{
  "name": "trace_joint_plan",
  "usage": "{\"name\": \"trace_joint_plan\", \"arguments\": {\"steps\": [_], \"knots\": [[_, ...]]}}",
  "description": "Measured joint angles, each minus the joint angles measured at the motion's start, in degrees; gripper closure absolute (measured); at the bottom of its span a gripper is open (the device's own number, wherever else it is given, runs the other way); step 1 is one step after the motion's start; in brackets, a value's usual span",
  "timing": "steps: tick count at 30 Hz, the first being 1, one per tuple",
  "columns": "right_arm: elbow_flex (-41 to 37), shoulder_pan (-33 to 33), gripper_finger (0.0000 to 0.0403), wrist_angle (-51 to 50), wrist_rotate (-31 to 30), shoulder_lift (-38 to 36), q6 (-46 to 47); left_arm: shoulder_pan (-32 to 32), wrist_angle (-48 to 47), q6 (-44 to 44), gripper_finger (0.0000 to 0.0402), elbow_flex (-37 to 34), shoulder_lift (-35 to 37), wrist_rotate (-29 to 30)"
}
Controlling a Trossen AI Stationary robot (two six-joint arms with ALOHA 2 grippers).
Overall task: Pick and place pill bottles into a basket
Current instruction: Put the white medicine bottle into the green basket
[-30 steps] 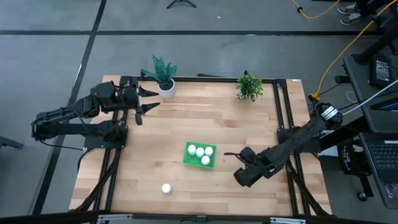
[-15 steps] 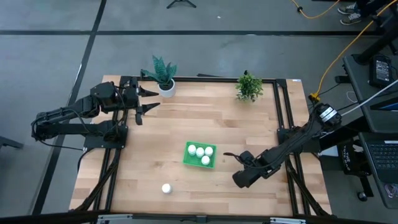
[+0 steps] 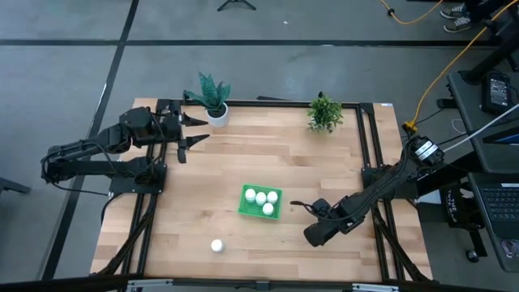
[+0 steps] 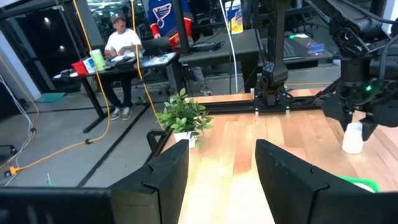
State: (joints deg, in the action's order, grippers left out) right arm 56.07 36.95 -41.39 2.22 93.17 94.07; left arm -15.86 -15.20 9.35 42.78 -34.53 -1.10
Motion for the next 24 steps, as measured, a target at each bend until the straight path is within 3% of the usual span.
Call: {"name": "trace_joint_plan", "arguments": {"steps": [3,10,17,24], "knots": [[0.26,-0.03,0.0235,0.15,0.02,-0.04,-0.06,0.0,-0.03,-0.27,0.0221,0.02,-0.6,-0.01],[2.08,-2.36,0.0237,1.02,-0.14,-0.02,-5.05,0.0,0.3,-0.52,0.0221,0.0,-2.32,-0.32],[7.11,-9.54,0.0237,0.62,-0.63,0.0,-20.91,0.0,4.69,-0.85,0.0222,0.0,-2.01,-0.09],[17.12,-17.53,0.0237,-4.72,-0.7,0.0,-37.07,0.0,4.24,-1.63,0.0222,0.02,-2.01,0.04]]}}
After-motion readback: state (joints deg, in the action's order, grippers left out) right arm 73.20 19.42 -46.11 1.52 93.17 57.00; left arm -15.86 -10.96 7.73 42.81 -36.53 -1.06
